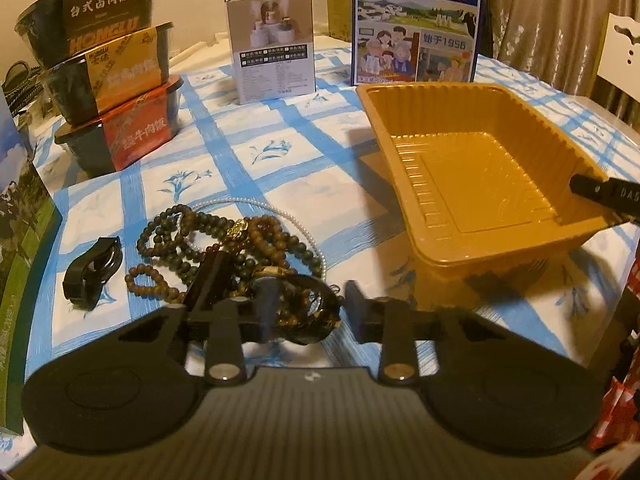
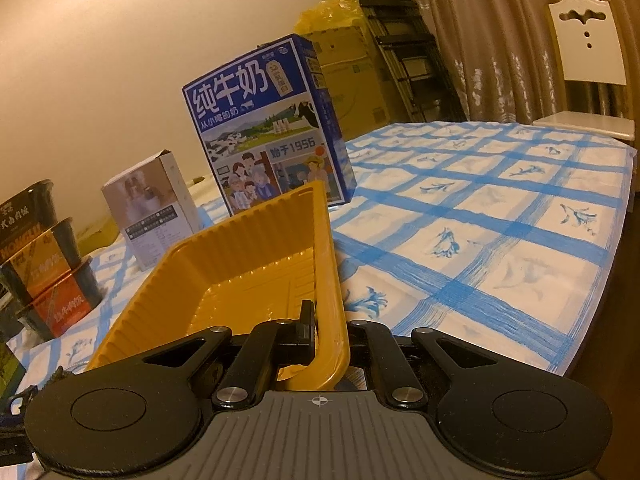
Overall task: Organize jewelry
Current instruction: 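Grasp a black pendant from the bead necklaces with the left tool while the right tool holds the tray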
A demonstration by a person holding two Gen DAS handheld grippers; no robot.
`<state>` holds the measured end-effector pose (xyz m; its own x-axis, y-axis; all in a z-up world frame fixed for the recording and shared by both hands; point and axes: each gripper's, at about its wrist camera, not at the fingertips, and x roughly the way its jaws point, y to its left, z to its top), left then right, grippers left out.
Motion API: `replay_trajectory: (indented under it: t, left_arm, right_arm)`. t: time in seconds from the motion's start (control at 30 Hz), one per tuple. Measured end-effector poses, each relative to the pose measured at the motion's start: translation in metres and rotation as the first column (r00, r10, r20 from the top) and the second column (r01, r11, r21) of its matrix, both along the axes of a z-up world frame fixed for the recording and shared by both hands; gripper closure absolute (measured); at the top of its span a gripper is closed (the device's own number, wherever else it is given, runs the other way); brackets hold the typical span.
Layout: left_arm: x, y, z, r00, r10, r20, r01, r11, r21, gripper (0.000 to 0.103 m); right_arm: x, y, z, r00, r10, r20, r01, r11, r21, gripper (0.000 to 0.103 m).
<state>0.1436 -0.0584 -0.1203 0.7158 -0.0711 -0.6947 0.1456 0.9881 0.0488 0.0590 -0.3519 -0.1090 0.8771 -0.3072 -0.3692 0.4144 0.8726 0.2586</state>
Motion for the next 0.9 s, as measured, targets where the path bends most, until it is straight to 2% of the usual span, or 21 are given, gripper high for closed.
replay_trajectory:
  t: [0.1, 0.23, 0.4, 0.57, 0.67, 0.7, 0.73, 0.83, 0.9]
  left_arm:
    - [-0.002, 0.001, 0.002, 1.0, -0.013, 0.015, 0.013, 1.0, -0.002, 0.085]
    - [-0.005, -0.004, 0.004, 0.998, -0.043, 0.046, 0.04, 0.998, 0.052, 0.087]
    - [-0.004, 0.004, 0.011, 0.997, -0.043, 0.067, 0.041, 0.999, 0.035, 0.088]
    - [-0.007, 0.01, 0.029, 0.991, -0.051, 0.122, 0.047, 0.998, 0.031, 0.089]
    - [-0.006, 0.009, 0.041, 0.989, -0.054, 0.14, 0.055, 0.999, -0.001, 0.09]
    - [-0.006, 0.008, 0.044, 0.987, -0.057, 0.147, 0.06, 0.998, -0.012, 0.099]
    - [-0.007, 0.006, 0.048, 0.985, -0.066, 0.161, 0.07, 0.997, -0.019, 0.103]
    - [-0.007, -0.004, 0.061, 0.975, -0.097, 0.201, 0.105, 0.994, -0.032, 0.103]
    - [-0.003, -0.012, 0.063, 0.973, -0.105, 0.207, 0.11, 0.994, -0.013, 0.103]
  right_arm:
    - [-0.001, 0.001, 0.004, 1.0, 0.008, -0.009, -0.008, 1.0, -0.016, 0.097]
    - [-0.005, 0.001, 0.011, 0.999, 0.025, -0.022, -0.026, 0.998, -0.056, 0.097]
    - [-0.01, 0.001, 0.015, 0.999, 0.027, -0.034, -0.03, 0.996, -0.079, 0.097]
    - [-0.011, 0.0, 0.016, 0.999, 0.026, -0.043, -0.029, 0.997, -0.076, 0.097]
    - [-0.011, 0.001, 0.018, 0.999, 0.028, -0.047, -0.031, 0.996, -0.078, 0.097]
    - [-0.011, 0.001, 0.018, 0.998, 0.03, -0.049, -0.034, 0.996, -0.083, 0.097]
    - [-0.011, 0.002, 0.019, 0.998, 0.033, -0.051, -0.037, 0.995, -0.087, 0.097]
    - [-0.011, 0.002, 0.019, 0.998, 0.035, -0.056, -0.04, 0.995, -0.091, 0.097]
    - [-0.01, 0.002, 0.019, 0.998, 0.034, -0.055, -0.039, 0.995, -0.087, 0.097]
